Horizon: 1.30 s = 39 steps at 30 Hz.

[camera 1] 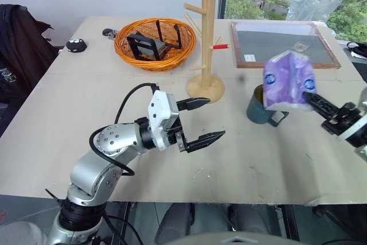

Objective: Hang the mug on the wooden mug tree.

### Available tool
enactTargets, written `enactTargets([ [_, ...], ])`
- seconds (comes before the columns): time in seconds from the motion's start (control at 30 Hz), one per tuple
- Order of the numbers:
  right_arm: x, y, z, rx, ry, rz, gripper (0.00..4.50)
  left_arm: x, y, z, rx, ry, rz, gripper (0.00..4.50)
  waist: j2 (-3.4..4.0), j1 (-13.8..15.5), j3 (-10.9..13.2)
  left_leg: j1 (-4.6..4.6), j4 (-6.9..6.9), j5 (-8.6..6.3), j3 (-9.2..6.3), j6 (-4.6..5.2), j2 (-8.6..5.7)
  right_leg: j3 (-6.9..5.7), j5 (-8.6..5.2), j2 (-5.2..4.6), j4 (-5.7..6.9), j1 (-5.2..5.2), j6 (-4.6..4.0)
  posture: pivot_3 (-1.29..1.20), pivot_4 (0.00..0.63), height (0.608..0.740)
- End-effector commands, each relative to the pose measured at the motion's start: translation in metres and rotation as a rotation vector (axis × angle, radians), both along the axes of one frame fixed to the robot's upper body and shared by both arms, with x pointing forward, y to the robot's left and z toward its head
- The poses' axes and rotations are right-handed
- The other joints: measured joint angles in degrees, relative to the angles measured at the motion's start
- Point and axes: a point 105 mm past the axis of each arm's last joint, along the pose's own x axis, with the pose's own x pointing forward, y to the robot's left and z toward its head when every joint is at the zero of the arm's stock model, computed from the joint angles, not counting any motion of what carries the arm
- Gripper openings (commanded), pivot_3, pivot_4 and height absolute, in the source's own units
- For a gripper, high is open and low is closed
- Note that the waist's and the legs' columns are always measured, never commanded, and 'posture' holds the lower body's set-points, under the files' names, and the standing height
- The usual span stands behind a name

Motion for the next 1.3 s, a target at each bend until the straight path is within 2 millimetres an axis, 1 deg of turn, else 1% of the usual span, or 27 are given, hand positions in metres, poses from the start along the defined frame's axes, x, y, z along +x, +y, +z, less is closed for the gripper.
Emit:
enactTargets([
  [0.03, -0.013, -0.038, 0.019, -0.026, -0.077, -0.138, 0.06, -0.008, -0.014, 0.011, -0.026, -0.031, -0.092, 4.50, 0.00, 0.11, 0.00, 0.00, 0.00, 0.00, 0.00, 0.00, -0.01, 0.00, 0.00, 0.00, 0.00, 0.00, 0.00, 0.00, 0.150, 0.740],
  [0.1, -0.019, -0.057, 0.016, -0.038, -0.059, -0.214, 0.06, -0.007, -0.020, 0.012, -0.027, -0.028, -0.125, 4.50, -0.02, 0.18, 0.01, -0.03, 0.03, 0.00, 0.01, 0.00, -0.03, 0.00, 0.00, 0.00, -0.01, 0.01, 0.01, 0.00, 0.150, 0.740],
  [0.17, -0.032, -0.084, 0.006, -0.046, -0.021, -0.323, 0.06, 0.001, -0.031, 0.014, -0.028, -0.020, -0.165, 4.50, -0.02, 0.43, 0.01, -0.02, 0.03, 0.00, 0.03, 0.01, -0.05, 0.00, 0.00, 0.00, -0.01, 0.02, 0.01, 0.00, 0.150, 0.740],
  [0.23, -0.046, -0.111, -0.011, -0.063, 0.042, -0.446, 0.06, 0.011, -0.041, 0.021, -0.046, -0.023, -0.197, 4.50, -0.02, 1.16, 0.01, -0.02, 0.04, 0.00, 0.05, 0.01, -0.07, -0.04, 0.00, 0.01, -0.01, 0.05, 0.01, 0.00, 0.150, 0.740],
  [0.33, -0.060, -0.147, -0.042, -0.092, 0.170, -0.657, 0.06, 0.021, -0.055, 0.032, -0.056, -0.029, -0.239, 4.50, -0.05, 1.02, 0.02, 0.00, 0.05, -0.01, 0.25, 0.02, -0.09, 0.00, 0.00, 0.02, -0.01, 0.05, 0.02, 0.00, 0.150, 0.740],
  [0.37, -0.063, -0.155, -0.049, -0.110, 0.193, -0.711, 0.06, 0.022, -0.059, 0.033, -0.051, -0.029, -0.251, 4.50, -0.05, 0.69, 0.02, 0.01, 0.04, -0.01, 0.32, 0.02, -0.09, 0.03, 0.00, 0.02, -0.01, 0.05, 0.02, 0.00, 0.150, 0.740],
  [0.4, -0.065, -0.159, -0.054, -0.119, 0.209, -0.741, 0.06, 0.023, -0.063, 0.033, -0.046, -0.029, -0.264, 4.50, -0.03, 0.31, 0.02, 0.02, 0.04, -0.01, 0.42, 0.02, -0.08, 0.08, 0.00, 0.02, -0.01, 0.04, 0.02, 0.00, 0.150, 0.740],
  [0.47, -0.067, -0.164, -0.060, -0.206, 0.228, -0.786, 0.74, 0.022, -0.069, 0.034, -0.039, -0.032, -0.292, 4.50, 0.03, -0.36, 0.01, 0.04, 0.00, -0.01, 0.52, 0.03, -0.06, 0.17, -0.01, 0.02, -0.01, 0.02, 0.02, 0.00, 0.150, 0.740],
  [0.5, -0.067, -0.165, -0.062, -0.237, 0.232, -0.789, 1.00, 0.021, -0.071, 0.034, -0.036, -0.029, -0.308, 4.50, 0.06, -0.50, 0.01, 0.05, -0.03, -0.01, 0.56, 0.03, -0.05, 0.22, -0.01, 0.02, -0.01, -0.01, 0.02, 0.00, 0.150, 0.740],
  [0.6, -0.071, -0.170, -0.060, -0.308, 0.222, -0.825, 2.50, 0.018, -0.073, 0.032, -0.015, -0.016, -0.337, 4.50, 0.07, -0.59, 0.01, 0.09, -0.03, -0.01, 0.58, 0.03, -0.02, 0.28, 0.00, 0.03, 0.00, -0.01, 0.03, 0.00, 0.150, 0.740],
  [0.63, -0.073, -0.173, -0.058, -0.335, 0.214, -0.837, 2.91, 0.018, -0.072, 0.030, -0.006, -0.011, -0.337, 4.50, 0.07, -0.48, 0.01, 0.10, -0.03, -0.01, 0.58, 0.04, -0.01, 0.27, 0.00, 0.04, 0.00, 0.00, 0.03, 0.00, 0.150, 0.740],
  [0.7, -0.077, -0.178, -0.054, -0.391, 0.208, -0.851, 3.91, 0.020, -0.070, 0.027, 0.016, -0.004, -0.332, 4.50, 0.07, -0.28, 0.01, 0.09, -0.01, -0.02, 0.57, 0.04, -0.01, 0.25, 0.00, 0.04, 0.00, 0.01, 0.03, 0.00, 0.150, 0.740],
  [0.73, -0.079, -0.180, -0.049, -0.417, 0.192, -0.856, 4.48, 0.021, -0.069, 0.026, 0.027, -0.004, -0.326, 4.50, 0.07, -0.19, 0.01, 0.09, -0.01, -0.02, 0.58, 0.04, -0.02, 0.25, -0.01, 0.04, 0.00, 0.01, 0.04, 0.00, 0.150, 0.740],
  [0.77, -0.081, -0.181, -0.047, -0.432, 0.181, -0.859, 4.48, 0.021, -0.068, 0.025, 0.033, -0.005, -0.323, 4.50, 0.07, -0.09, 0.01, 0.08, -0.01, -0.02, 0.57, 0.04, -0.02, 0.24, -0.01, 0.03, -0.01, 0.01, 0.04, 0.00, 0.150, 0.740],
  [0.8, -0.082, -0.180, -0.036, -0.455, 0.133, -0.852, 4.48, 0.022, -0.067, 0.024, 0.040, -0.006, -0.315, 4.50, 0.07, -0.06, 0.01, 0.06, -0.01, -0.02, 0.57, 0.05, -0.03, 0.23, -0.01, 0.03, -0.02, 0.00, 0.04, 0.00, 0.150, 0.740],
  [0.83, -0.082, -0.176, -0.024, -0.458, 0.078, -0.829, 4.48, 0.022, -0.065, 0.023, 0.051, -0.008, -0.307, 4.50, 0.08, -0.05, 0.01, 0.05, -0.01, -0.02, 0.57, 0.05, -0.03, 0.23, -0.01, 0.03, -0.03, 0.00, 0.04, 0.00, 0.150, 0.740],
  [0.87, -0.077, -0.156, -0.009, -0.470, 0.004, -0.732, 4.48, 0.022, -0.061, 0.020, 0.066, 0.001, -0.294, 4.50, 0.12, -0.06, 0.04, 0.05, -0.01, -0.03, 0.57, 0.06, -0.03, 0.23, -0.01, 0.02, -0.03, 0.00, 0.04, 0.00, 0.150, 0.740],
  [0.9, -0.072, -0.131, 0.000, -0.494, -0.055, -0.617, 4.48, 0.022, -0.057, 0.017, 0.087, 0.007, -0.282, 4.50, 0.15, -0.11, 0.05, 0.05, -0.01, -0.04, 0.53, 0.07, -0.02, 0.23, -0.01, 0.02, -0.03, 0.00, 0.04, 0.00, 0.150, 0.740],
  [0.93, -0.066, -0.105, 0.003, -0.513, -0.090, -0.503, 4.48, 0.021, -0.053, 0.012, 0.107, 0.016, -0.270, 4.50, 0.17, -0.33, 0.05, 0.06, -0.03, -0.04, 0.48, 0.07, -0.01, 0.24, -0.01, 0.02, -0.03, 0.00, 0.04, 0.00, 0.150, 0.740],
  [0.97, -0.061, -0.083, 0.001, -0.546, -0.107, -0.415, 4.48, 0.022, -0.051, 0.008, 0.129, 0.022, -0.254, 4.50, 0.14, -0.68, 0.05, 0.11, -0.05, -0.04, 0.40, 0.07, 0.06, 0.28, -0.01, 0.06, -0.02, 0.01, 0.04, 0.00, 0.150, 0.740],
  [1.07, -0.047, -0.039, -0.013, -0.639, -0.123, -0.268, 4.48, 0.025, -0.046, -0.005, 0.192, 0.035, -0.197, 4.50, -0.02, -0.97, 0.05, 0.13, -0.02, -0.04, 0.23, 0.07, 0.16, 0.22, 0.00, 0.16, 0.00, 0.03, 0.03, 0.00, 0.150, 0.740],
  [1.1, -0.043, -0.024, -0.020, -0.671, -0.131, -0.218, 4.48, 0.027, -0.045, -0.011, 0.220, 0.034, -0.166, 4.50, -0.03, -0.79, 0.04, 0.12, 0.01, -0.04, 0.19, 0.07, 0.14, 0.20, 0.00, 0.15, 0.00, 0.05, 0.04, 0.00, 0.150, 0.740],
  [1.17, -0.035, 0.001, -0.036, -0.713, -0.128, -0.159, 4.48, 0.029, -0.042, -0.018, 0.244, 0.042, -0.116, 4.50, -0.04, -0.33, 0.05, 0.10, 0.04, -0.04, 0.13, 0.07, 0.08, 0.16, -0.01, 0.07, 0.00, 0.04, 0.04, 0.00, 0.150, 0.740],
  [1.23, -0.029, 0.016, -0.054, -0.766, -0.112, -0.133, 4.48, 0.028, -0.041, -0.022, 0.248, 0.055, -0.086, 4.50, -0.05, 0.09, 0.06, 0.01, 0.05, -0.02, 0.04, 0.04, 0.05, 0.09, -0.01, 0.06, -0.03, -0.01, 0.04, 0.00, 0.150, 0.740],
  [1.3, -0.021, 0.019, -0.071, -0.791, -0.076, -0.186, 4.48, 0.027, -0.039, -0.026, 0.263, 0.063, -0.057, 4.50, -0.06, 0.53, 0.07, -0.13, 0.05, 0.13, -0.06, -0.22, 0.03, -0.01, -0.01, -0.01, -0.04, -0.12, 0.04, 0.00, 0.150, 0.740],
])
